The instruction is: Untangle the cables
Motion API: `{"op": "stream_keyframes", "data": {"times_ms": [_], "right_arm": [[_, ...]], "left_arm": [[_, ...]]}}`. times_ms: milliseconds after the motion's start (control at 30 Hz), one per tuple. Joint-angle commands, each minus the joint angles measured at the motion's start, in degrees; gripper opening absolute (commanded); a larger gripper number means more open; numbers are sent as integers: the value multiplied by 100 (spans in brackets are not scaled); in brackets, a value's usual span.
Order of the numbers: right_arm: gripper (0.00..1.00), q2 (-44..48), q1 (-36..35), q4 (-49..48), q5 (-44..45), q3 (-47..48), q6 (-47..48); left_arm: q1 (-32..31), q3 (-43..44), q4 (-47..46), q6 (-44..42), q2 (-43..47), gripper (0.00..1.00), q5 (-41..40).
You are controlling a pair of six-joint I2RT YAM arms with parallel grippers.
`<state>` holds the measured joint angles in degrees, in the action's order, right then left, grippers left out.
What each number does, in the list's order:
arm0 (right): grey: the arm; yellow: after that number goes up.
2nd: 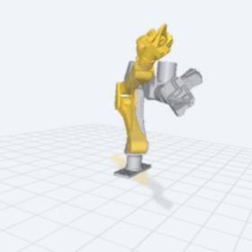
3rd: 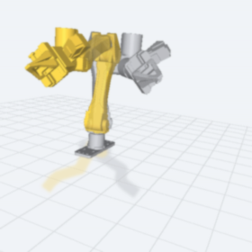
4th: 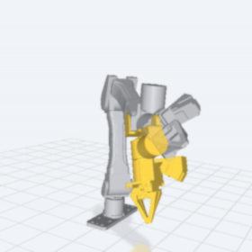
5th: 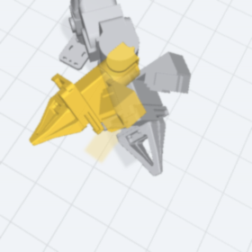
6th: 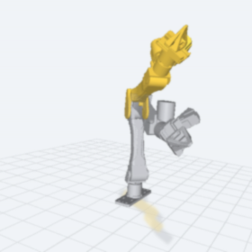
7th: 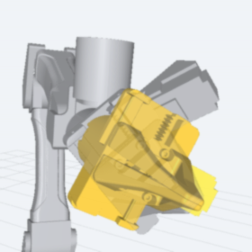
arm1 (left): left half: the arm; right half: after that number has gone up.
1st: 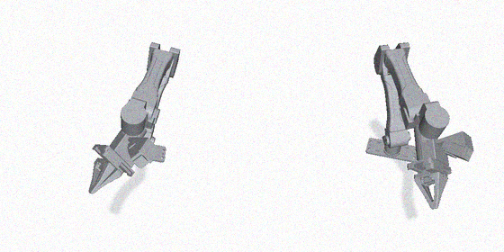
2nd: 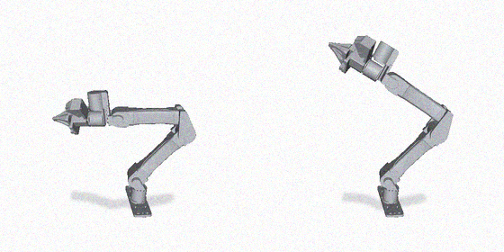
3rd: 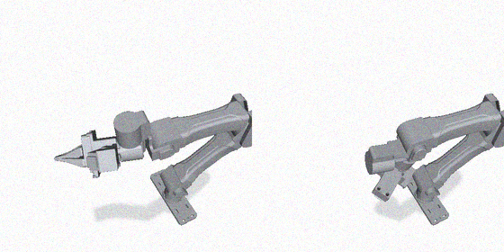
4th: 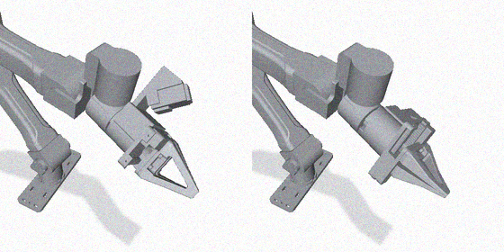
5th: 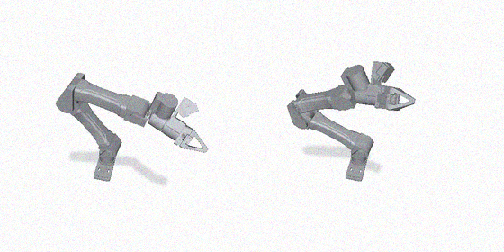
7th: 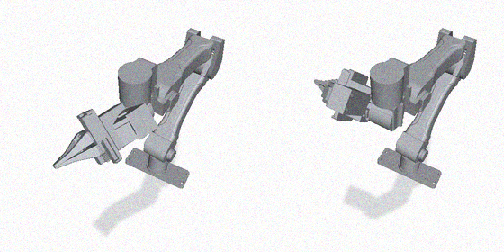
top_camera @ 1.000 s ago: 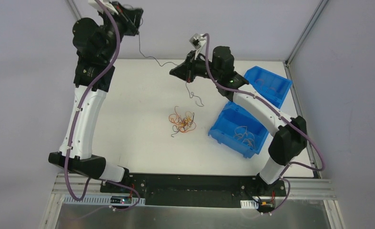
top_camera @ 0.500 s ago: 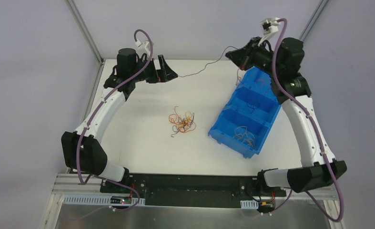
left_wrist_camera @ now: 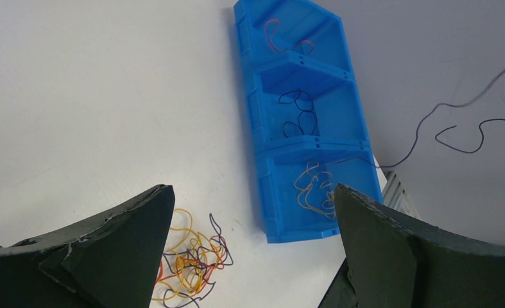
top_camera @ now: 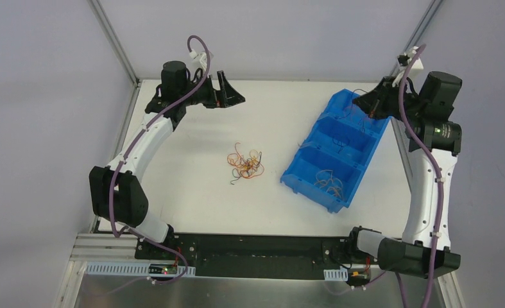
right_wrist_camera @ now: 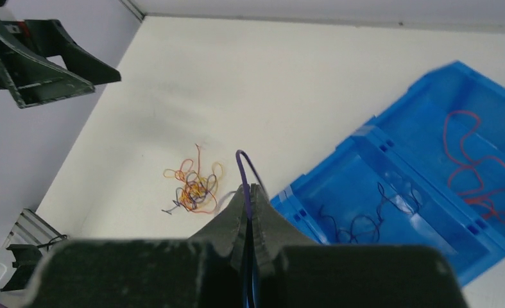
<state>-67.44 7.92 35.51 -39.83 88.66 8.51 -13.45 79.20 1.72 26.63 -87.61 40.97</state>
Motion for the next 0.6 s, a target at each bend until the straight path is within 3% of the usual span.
{"op": "stream_keyframes", "data": {"times_ms": [0,267,567], "right_arm": [[0,-206,393,1006,-446,112,885],[0,-871,781,2045,-427,392,2223],[0,-1293,954,1966,-508,571,2385]], "left_arm": [[-17,201,-199,59,-35,99,281],[-17,140,-203,21,10,99,223],[-17,21,-198,-50,92,99,148]]}}
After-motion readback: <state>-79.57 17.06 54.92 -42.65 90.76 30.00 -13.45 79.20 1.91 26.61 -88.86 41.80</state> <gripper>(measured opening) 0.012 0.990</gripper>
